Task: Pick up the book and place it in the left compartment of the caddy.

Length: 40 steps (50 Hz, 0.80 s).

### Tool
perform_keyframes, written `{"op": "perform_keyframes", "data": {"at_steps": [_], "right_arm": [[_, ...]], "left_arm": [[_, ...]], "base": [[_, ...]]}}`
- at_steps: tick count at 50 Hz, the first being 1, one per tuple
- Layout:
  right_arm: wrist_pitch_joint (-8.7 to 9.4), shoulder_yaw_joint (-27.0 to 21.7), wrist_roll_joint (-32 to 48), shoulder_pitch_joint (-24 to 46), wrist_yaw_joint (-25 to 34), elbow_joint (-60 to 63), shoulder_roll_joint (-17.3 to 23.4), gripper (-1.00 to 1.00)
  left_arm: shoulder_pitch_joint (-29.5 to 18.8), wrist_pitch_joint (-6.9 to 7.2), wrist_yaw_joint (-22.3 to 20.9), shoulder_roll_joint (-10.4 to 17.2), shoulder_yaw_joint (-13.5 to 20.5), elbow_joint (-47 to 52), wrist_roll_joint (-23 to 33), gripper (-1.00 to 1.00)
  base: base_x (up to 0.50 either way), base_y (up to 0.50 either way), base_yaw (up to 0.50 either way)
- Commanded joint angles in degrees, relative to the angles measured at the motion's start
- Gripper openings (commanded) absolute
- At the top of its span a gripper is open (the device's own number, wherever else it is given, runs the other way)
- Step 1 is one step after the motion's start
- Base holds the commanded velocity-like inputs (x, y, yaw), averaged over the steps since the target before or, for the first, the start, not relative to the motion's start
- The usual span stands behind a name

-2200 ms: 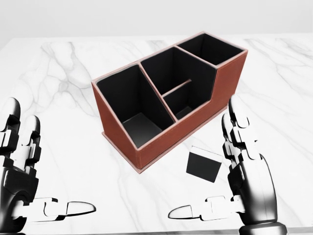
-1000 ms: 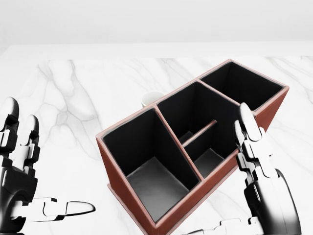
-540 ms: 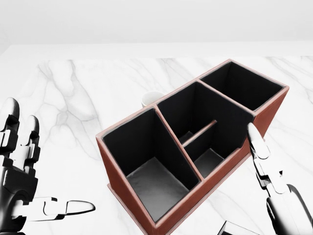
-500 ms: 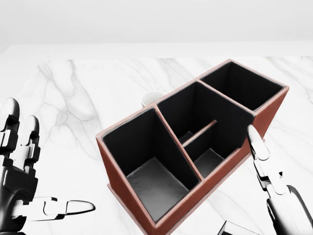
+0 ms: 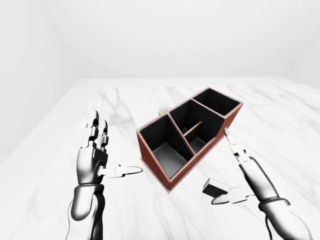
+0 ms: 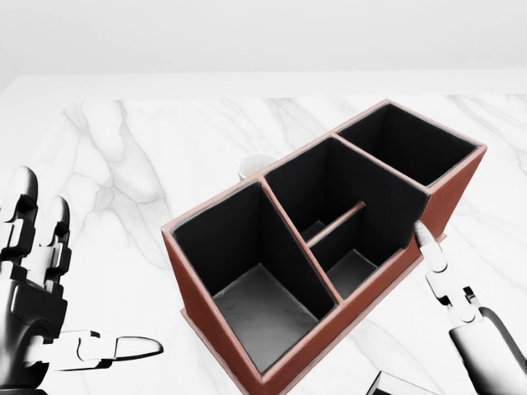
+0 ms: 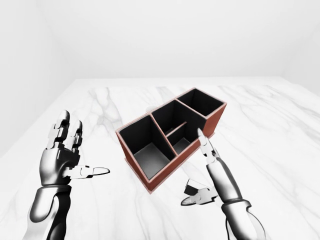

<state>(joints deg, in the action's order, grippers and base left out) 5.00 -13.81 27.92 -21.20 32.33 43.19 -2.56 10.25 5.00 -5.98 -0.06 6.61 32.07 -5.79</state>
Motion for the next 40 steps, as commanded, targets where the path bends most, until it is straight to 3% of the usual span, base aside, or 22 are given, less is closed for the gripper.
{"op": "perform_keyframes", "data": {"at_steps": [1, 22, 40], "right_arm": [[0.0, 0.09, 3.02, 0.49, 0.71, -4.31, 0.66, 1.0], [0.0, -4.91, 4.98, 0.4, 3.29, -12.83, 1.51, 1.0], [0.0, -7.1, 8.45, 6.04, 7.04, -15.18, 4.89, 1.0]], "left_arm": [[0.06, 0.0, 0.05, 0.05, 0.02, 0.16, -0.01, 1.0], [-0.24, 0.0, 0.3, 0.06, -0.32, -1.13, 0.35, 1.0], [-0.48, 0.0, 0.32, 0.16, -0.05, -1.27, 0.21, 1.0]], "base": [[0.0, 0.0, 0.0], [0.0, 0.0, 0.0], [0.0, 0.0, 0.0]]}}
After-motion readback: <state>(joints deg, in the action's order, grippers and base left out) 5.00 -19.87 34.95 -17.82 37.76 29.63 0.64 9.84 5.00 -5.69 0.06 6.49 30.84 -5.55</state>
